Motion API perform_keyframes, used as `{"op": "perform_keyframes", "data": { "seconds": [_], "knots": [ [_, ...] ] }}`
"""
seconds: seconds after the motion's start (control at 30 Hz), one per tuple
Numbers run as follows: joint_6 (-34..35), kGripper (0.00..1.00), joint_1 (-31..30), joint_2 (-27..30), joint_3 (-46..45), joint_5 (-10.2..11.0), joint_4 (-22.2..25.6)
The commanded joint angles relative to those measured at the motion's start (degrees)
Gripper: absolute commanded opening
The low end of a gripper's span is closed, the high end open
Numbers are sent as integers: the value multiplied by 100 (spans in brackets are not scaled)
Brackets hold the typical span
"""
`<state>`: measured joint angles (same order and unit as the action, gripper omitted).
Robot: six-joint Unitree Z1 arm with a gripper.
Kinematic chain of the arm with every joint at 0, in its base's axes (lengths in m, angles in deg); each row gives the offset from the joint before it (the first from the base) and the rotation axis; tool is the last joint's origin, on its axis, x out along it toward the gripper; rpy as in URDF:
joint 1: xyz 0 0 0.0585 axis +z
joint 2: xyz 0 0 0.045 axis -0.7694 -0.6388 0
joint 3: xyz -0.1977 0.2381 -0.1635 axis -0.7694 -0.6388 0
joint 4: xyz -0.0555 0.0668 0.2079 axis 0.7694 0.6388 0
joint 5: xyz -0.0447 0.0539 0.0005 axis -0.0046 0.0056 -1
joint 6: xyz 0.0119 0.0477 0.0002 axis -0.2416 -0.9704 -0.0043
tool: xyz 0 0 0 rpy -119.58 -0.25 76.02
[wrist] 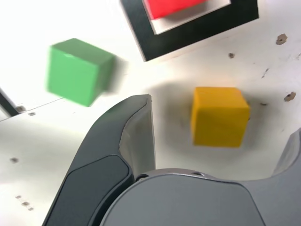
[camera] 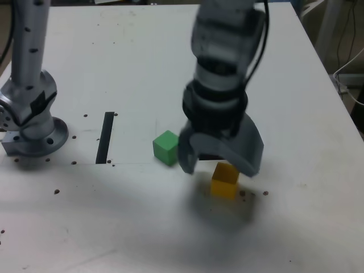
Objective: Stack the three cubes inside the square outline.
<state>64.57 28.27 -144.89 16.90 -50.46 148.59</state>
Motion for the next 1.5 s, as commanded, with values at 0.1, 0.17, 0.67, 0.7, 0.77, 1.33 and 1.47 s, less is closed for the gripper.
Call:
{"op": "perform_keyframes", "data": {
  "seconds": [0.1, 0.17, 0.67, 0.7, 0.77, 1.33, 1.47],
  "knots": [
    [31, 91, -12, -232, 95, 92, -159],
    [54, 89, -12, -295, 116, 133, -181],
    [126, 55, -12, -409, 67, 59, -141],
    [124, 53, -12, -410, 66, 62, -155],
    [121, 51, -12, -417, 73, 62, -177],
    [100, 30, -12, -390, 118, -105, -297],
    [80, 28, -12, -359, 198, -192, -154]
  ]
}}
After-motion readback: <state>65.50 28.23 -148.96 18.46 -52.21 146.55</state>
